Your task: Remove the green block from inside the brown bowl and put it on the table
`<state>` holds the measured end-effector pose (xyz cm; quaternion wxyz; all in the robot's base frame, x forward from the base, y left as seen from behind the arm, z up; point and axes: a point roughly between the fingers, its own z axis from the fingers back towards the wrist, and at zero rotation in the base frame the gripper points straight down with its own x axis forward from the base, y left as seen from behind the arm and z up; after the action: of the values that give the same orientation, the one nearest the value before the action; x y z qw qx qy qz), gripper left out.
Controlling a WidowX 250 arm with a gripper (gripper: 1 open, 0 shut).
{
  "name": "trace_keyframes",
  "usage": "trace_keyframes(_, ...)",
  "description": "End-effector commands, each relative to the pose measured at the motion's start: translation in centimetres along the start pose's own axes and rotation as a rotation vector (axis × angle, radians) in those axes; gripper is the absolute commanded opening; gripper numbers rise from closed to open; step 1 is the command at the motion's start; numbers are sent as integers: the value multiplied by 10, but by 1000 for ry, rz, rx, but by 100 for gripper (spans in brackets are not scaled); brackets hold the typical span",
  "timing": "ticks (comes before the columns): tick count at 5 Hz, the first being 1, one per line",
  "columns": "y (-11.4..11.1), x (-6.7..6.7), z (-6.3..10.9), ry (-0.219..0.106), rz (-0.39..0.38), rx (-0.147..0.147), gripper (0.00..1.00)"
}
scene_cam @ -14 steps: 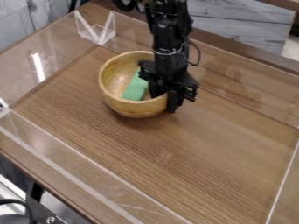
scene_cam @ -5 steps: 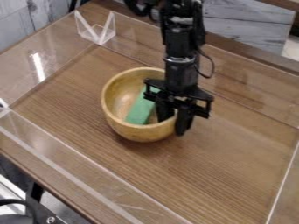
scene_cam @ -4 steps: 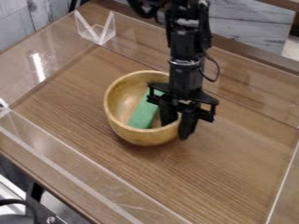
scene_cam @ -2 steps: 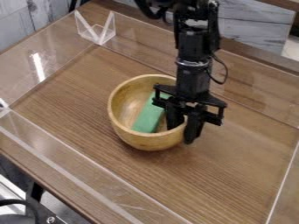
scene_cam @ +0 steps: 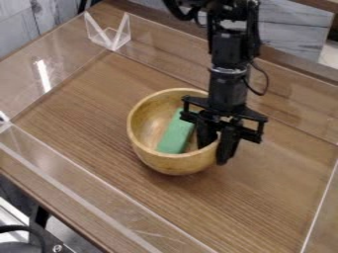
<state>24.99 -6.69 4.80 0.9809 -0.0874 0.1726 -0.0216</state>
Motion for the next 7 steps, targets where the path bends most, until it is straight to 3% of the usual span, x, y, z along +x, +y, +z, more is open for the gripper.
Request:
trace_keyframes(1,-13,3,22,-56,-32,-11,0)
trace_keyframes(4,-18,3,55,-100,-65,-26,0)
trace_keyframes(7,-11,10,69,-149,-98,-32,0)
